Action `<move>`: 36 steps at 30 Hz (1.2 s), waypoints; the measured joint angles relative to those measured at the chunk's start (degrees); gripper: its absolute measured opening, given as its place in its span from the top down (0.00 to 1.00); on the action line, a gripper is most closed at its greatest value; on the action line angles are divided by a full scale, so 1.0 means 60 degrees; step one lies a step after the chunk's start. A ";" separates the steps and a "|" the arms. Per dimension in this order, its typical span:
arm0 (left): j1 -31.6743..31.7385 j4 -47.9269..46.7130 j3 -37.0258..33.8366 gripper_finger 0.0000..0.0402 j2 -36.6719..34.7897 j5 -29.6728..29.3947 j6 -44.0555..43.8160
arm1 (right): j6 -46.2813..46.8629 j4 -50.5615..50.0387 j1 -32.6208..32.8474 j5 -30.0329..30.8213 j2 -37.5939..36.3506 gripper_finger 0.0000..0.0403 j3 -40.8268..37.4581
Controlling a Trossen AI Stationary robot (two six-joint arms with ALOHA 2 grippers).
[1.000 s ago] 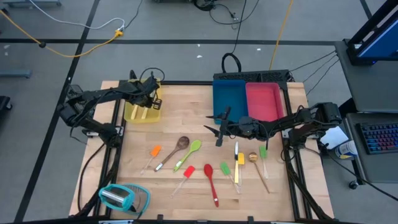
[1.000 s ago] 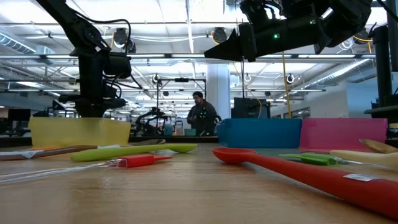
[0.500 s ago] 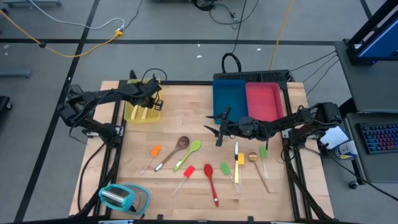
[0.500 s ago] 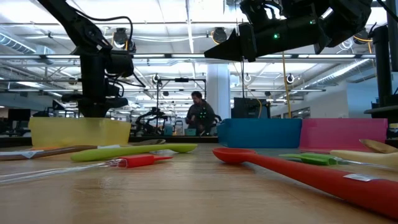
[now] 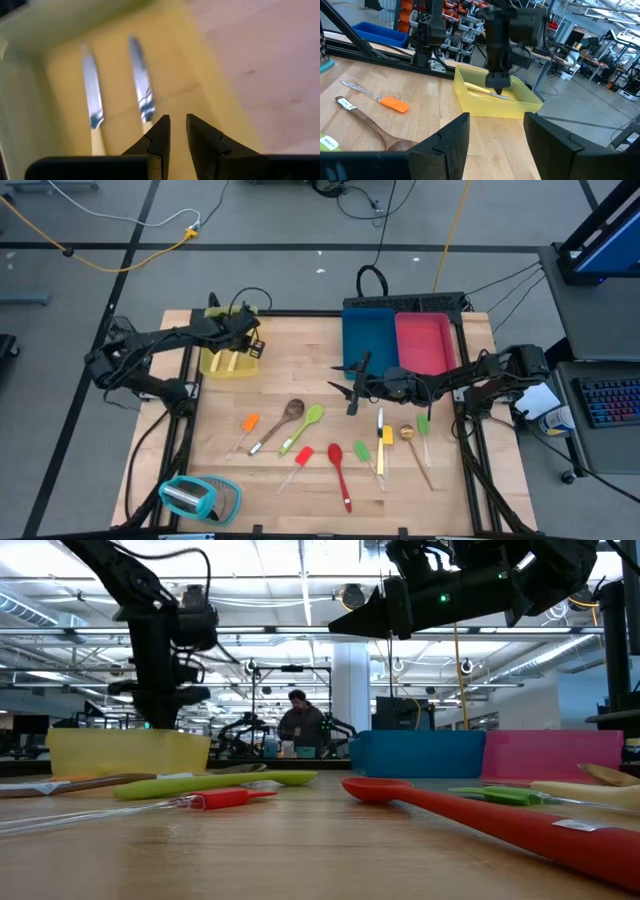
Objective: Pick & Place Kitchen Items
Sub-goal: Put the yellow knife into the yellow bin
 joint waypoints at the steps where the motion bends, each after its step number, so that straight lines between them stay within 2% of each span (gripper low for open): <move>1: -0.0111 0.0025 0.0000 0.83 -0.0211 -0.0003 0.0059 | -0.0006 0.0003 -0.0001 0.0000 0.0000 0.55 0.0000; 5: -0.0743 0.0163 0.0000 0.83 -0.1150 -0.0006 0.0093 | -0.0007 0.0002 0.0001 0.0000 0.0000 0.55 0.0000; 12: -0.2452 0.1362 0.0000 0.83 -0.2306 0.0001 0.0273 | -0.0007 0.0000 -0.0001 0.0000 0.0000 0.55 0.0000; 18: -0.3822 0.2433 0.0000 0.83 -0.2335 0.0030 0.1024 | -0.0033 0.0361 -0.0030 -0.0024 0.0000 0.55 0.0000; 25: -0.4592 0.2536 0.0000 0.83 -0.2208 -0.0487 0.1121 | 0.0681 0.0299 0.0102 -0.0026 0.0000 0.55 0.0007; 31: -0.4934 0.2508 0.0000 0.83 -0.2205 -0.0846 0.1088 | 0.1183 -0.1330 0.0439 0.0023 -0.0180 0.55 0.0007; 36: -0.5074 0.2505 0.0000 0.83 -0.2205 -0.0888 0.1089 | 0.2180 -0.3149 0.0853 0.0033 -0.1502 0.57 0.0004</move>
